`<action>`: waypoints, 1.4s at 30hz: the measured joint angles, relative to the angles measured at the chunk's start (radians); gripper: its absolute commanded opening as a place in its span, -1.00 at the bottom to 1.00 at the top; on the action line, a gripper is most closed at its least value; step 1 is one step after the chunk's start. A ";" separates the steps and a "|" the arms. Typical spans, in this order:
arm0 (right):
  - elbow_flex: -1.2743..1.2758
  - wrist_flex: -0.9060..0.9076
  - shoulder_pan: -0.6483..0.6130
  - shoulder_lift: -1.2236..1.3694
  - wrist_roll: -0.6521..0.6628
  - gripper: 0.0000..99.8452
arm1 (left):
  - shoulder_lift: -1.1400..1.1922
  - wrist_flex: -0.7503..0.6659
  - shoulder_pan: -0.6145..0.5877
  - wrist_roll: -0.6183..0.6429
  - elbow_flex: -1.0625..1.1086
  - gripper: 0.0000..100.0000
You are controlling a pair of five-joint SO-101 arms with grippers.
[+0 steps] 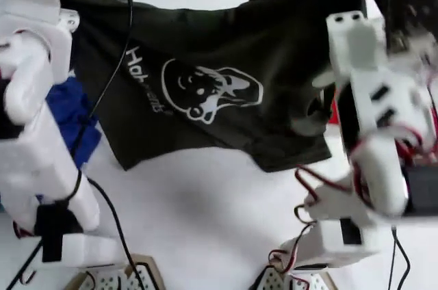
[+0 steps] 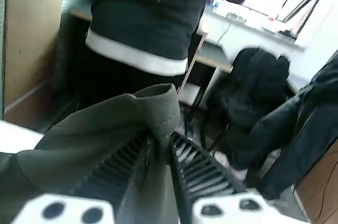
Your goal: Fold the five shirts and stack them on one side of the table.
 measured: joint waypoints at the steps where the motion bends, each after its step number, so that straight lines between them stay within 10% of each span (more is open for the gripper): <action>1: 0.000 0.000 0.012 -0.025 0.000 -0.96 | -0.017 0.000 -0.008 0.000 -0.002 -0.95; 32: -0.014 0.000 0.068 -0.493 0.000 -0.96 | -0.621 0.002 -0.133 0.040 0.442 -0.95; 42: 0.384 -0.032 0.068 -0.491 0.000 -0.96 | -0.620 -0.048 -0.133 0.040 0.651 -0.95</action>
